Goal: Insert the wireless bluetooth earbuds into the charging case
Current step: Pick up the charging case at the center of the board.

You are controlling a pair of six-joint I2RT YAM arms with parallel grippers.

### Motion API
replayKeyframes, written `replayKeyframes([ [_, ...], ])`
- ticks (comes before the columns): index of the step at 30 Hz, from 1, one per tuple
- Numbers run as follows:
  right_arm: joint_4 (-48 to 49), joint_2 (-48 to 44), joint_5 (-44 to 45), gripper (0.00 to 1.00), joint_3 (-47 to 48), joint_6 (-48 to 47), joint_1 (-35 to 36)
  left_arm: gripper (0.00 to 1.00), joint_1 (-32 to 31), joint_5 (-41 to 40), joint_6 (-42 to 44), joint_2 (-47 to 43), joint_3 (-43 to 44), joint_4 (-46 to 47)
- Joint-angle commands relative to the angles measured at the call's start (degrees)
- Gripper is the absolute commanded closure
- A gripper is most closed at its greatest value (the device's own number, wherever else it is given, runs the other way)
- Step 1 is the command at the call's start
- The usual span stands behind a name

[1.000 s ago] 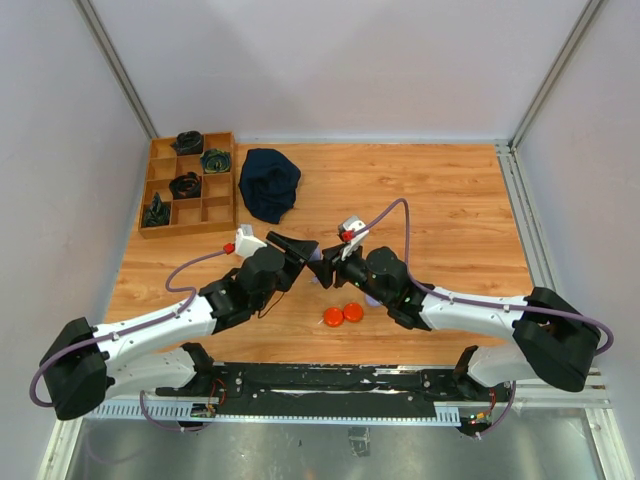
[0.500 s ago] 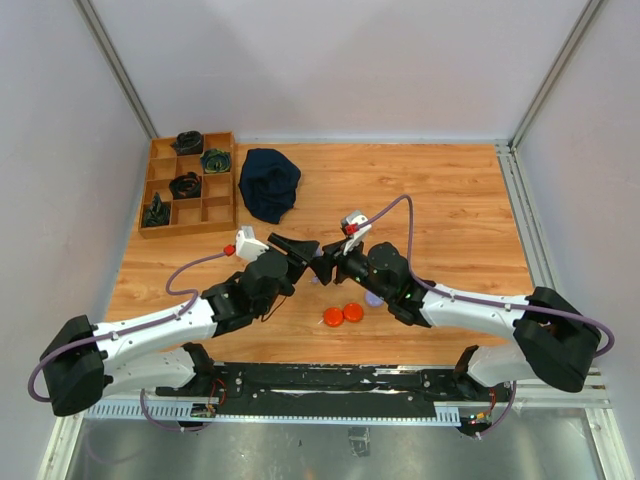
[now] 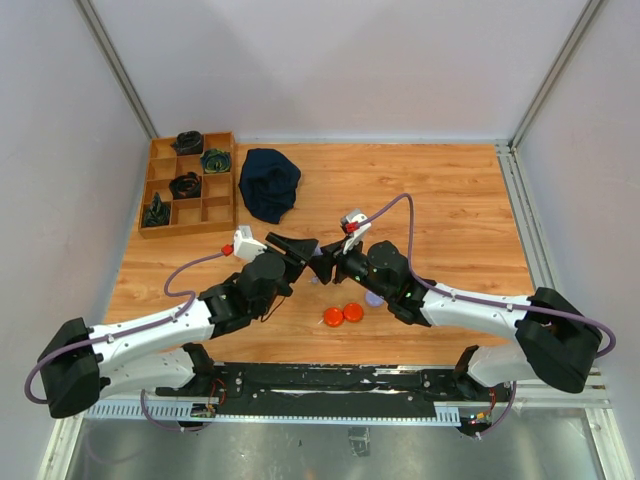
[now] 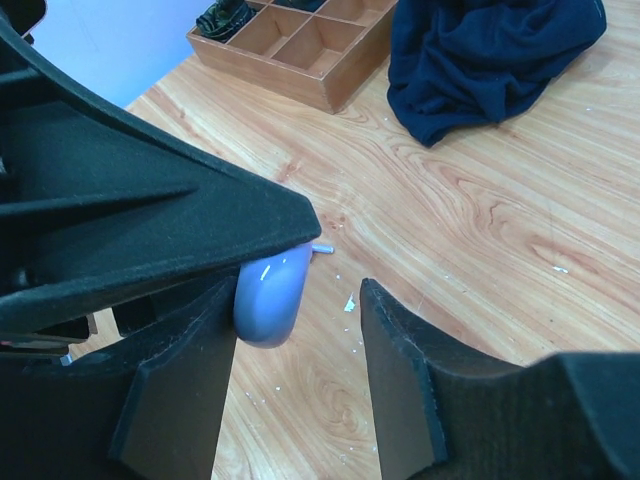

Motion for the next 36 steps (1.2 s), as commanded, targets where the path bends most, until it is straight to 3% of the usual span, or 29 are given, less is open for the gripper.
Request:
replayKeyframes([
  [1, -1.2, -1.2, -0.3, 0.48, 1.7, 1.0, -1.7, 0.62, -0.6, -3.8, 1.5, -1.8, -0.5, 2.2],
  [12, 0.1, -1.0, -0.9, 0.5, 1.9, 1.3, -2.0, 0.62, -0.8, -3.3, 2.1, -1.8, -1.1, 3.7],
  [19, 1.0, -1.6, -0.6, 0.64, 1.4, 1.5, -2.3, 0.6, -0.9, -2.8, 1.9, -1.7, -1.9, 4.7],
  [21, 1.2, -1.9, -1.1, 0.69, 1.1, 1.5, -2.4, 0.57, -0.9, -2.8, 2.3, -1.9, -2.1, 5.0],
  [25, 1.0, -2.7, -2.3, 0.81, 0.8, 1.2, -2.9, 0.4, -1.0, -2.7, 4.4, -2.8, -2.6, 5.5],
  [29, 0.8, -4.1, -5.2, 0.87, 0.3, 0.8, -4.0, 0.26, -1.0, -3.2, 8.7, -5.0, -3.3, 6.1],
  [36, 0.8, -7.4, -14.4, 0.94, -1.4, -0.5, -8.1, 0.14, -0.9, -2.0, 25.1, -11.6, -6.1, 11.2],
])
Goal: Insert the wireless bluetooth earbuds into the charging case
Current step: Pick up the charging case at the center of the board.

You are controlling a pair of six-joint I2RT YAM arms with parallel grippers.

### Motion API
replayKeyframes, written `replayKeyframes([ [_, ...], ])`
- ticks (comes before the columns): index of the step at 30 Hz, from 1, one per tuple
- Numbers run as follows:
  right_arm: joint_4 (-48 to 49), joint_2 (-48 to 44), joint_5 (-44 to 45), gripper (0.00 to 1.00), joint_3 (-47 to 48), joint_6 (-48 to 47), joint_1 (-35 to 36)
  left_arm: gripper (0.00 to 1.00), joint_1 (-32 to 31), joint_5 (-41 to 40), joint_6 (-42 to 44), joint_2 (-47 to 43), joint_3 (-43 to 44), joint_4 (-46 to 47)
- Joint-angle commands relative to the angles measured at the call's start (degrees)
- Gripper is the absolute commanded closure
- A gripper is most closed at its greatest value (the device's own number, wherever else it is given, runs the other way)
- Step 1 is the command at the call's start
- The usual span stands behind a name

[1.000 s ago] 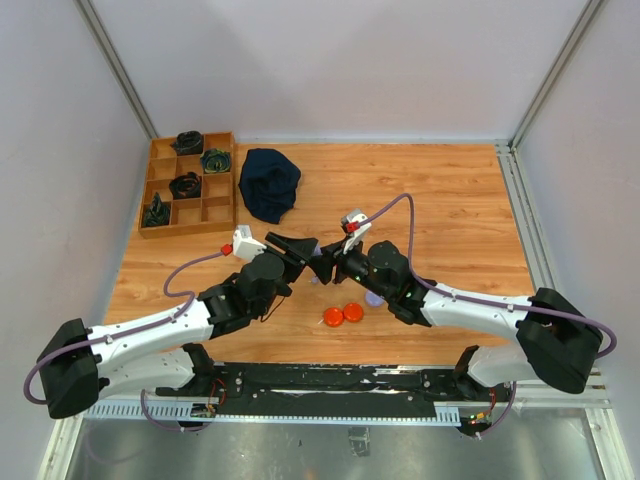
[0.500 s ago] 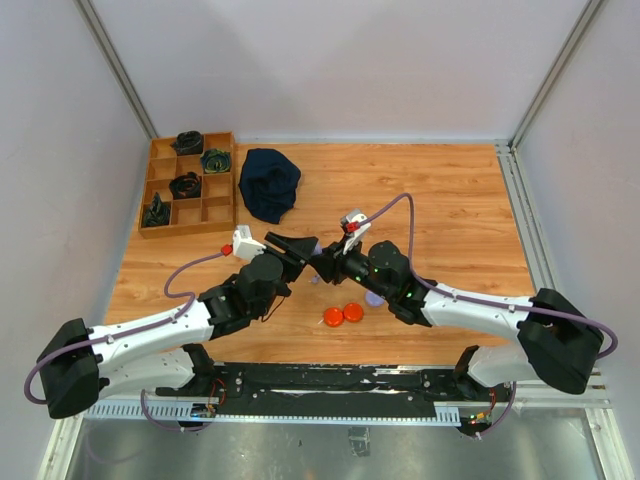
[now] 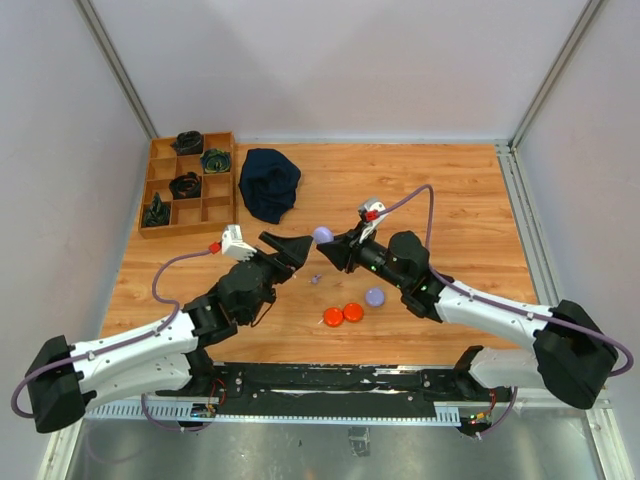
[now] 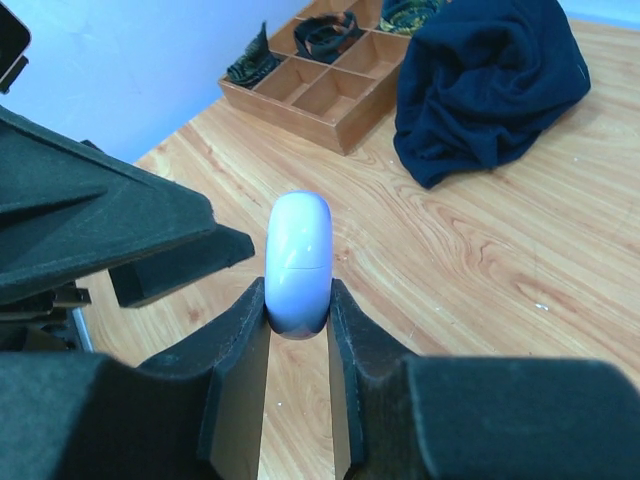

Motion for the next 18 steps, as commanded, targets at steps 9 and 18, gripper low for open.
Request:
replayKeyframes([
  [9, 1.1, -8.4, -23.0, 0.96, -3.7, -2.6, -10.8, 0.05, -0.6, 11.3, 38.6, -10.8, -3.0, 11.7],
  [18, -4.3, -17.9, -32.6, 0.97, -5.3, -9.4, -15.5, 0.01, 0.2, 27.6, 55.0, -11.3, 1.7, 9.2],
])
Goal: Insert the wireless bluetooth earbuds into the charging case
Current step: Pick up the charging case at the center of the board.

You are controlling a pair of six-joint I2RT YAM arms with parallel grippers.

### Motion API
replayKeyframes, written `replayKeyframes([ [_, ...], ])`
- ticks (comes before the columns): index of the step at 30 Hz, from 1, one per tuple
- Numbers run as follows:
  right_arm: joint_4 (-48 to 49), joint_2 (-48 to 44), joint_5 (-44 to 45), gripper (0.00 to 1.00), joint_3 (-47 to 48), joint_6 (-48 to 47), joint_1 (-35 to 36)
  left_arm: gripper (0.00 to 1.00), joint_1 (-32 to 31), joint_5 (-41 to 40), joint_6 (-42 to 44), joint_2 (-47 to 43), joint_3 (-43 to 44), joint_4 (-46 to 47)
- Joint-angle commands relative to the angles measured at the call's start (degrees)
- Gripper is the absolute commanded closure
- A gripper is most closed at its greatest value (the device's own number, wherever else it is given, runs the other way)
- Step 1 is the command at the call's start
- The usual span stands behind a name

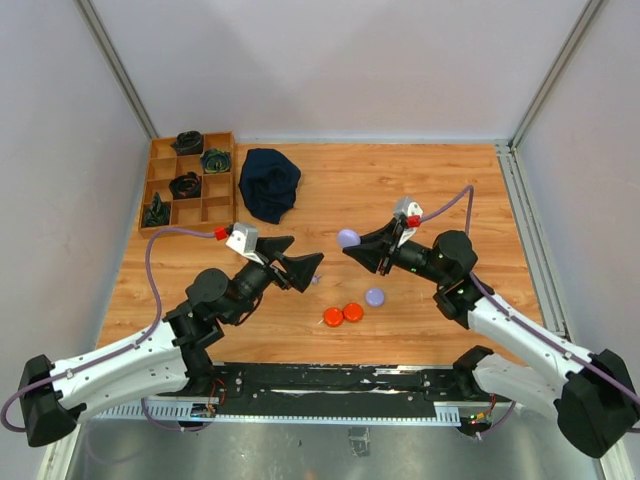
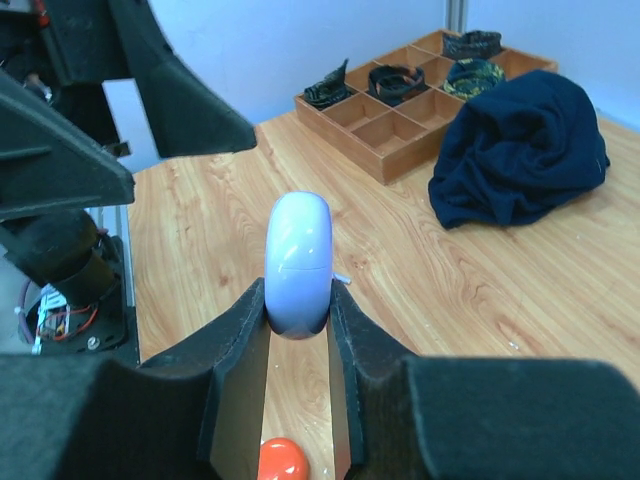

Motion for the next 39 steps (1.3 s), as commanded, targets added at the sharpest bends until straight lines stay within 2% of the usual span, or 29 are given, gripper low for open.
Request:
replayKeyframes([
  [1, -4.3, -5.0, -6.7, 0.97, 0.2, -6.2, -1.1, 0.01, 0.7, 12.0, 11.5, -0.4, 4.0, 0.3],
  [9, -12.5, -10.0, -12.9, 0.99, 3.0, -12.0, -1.2, 0.02, 8.2, 34.7, 14.2, 3.0, 7.6, 2.2],
  [16, -14.1, -10.5, -18.9, 0.99, 5.0, -12.9, -1.2, 0.05, 9.6, 46.0, 17.3, 8.8, 11.1, 2.9],
  [25, -20.9, -10.2, -23.7, 0.98, 8.7, -20.2, -1.2, 0.16, 9.6, 50.1, 22.9, 10.5, 12.5, 1.7],
  [39, -24.3, -7.8, -25.8, 0.96, 13.0, -27.5, -1.3, 0.35, 9.6, 53.1, 27.8, 12.9, 14.4, 1.2],
])
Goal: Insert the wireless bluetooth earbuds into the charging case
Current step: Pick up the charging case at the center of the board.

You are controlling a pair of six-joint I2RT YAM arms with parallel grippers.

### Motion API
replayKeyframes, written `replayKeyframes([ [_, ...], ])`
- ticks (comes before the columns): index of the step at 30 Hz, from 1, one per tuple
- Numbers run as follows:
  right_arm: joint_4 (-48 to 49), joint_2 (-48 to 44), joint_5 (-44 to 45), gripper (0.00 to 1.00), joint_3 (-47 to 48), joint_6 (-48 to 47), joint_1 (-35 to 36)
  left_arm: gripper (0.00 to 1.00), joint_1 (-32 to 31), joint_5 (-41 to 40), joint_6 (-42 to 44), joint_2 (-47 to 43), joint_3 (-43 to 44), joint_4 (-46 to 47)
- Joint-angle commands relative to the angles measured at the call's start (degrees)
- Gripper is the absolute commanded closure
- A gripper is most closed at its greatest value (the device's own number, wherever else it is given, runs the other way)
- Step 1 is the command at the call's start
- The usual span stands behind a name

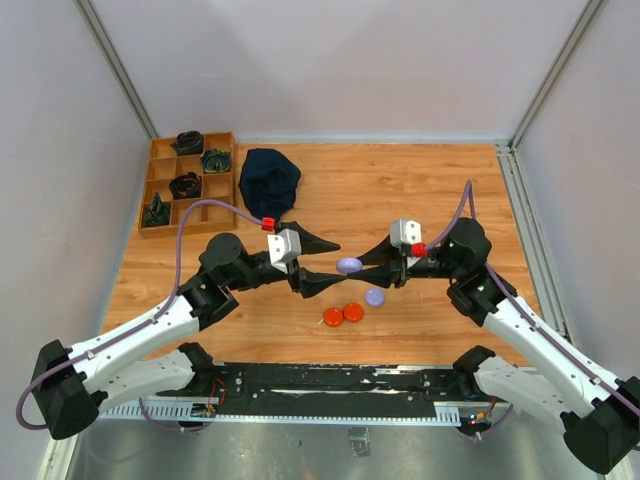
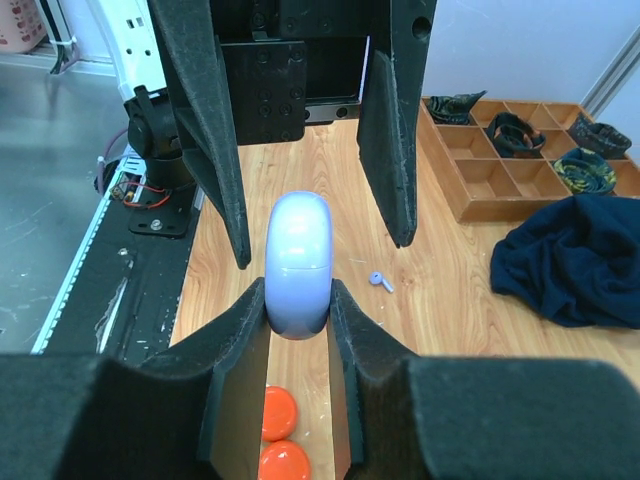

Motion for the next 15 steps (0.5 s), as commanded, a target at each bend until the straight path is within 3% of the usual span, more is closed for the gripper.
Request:
replayKeyframes([
  [1, -2.0, 0.1, -0.8, 0.96, 3.5, -4.9, -0.6, 0.36, 0.3, 1.7, 3.1, 0.0, 3.0, -0.1],
  [7, -9.6, 3.3, 0.1, 0.96, 9.3, -9.3, -0.6, 0.4, 0.3, 2.8, 6.0, -0.7, 4.7, -1.2],
  [15, -9.5, 2.9, 0.4, 0.94, 9.7, -12.0, -0.4, 0.4, 0.3, 1.8, 9.3, -1.2, 6.7, -4.9],
])
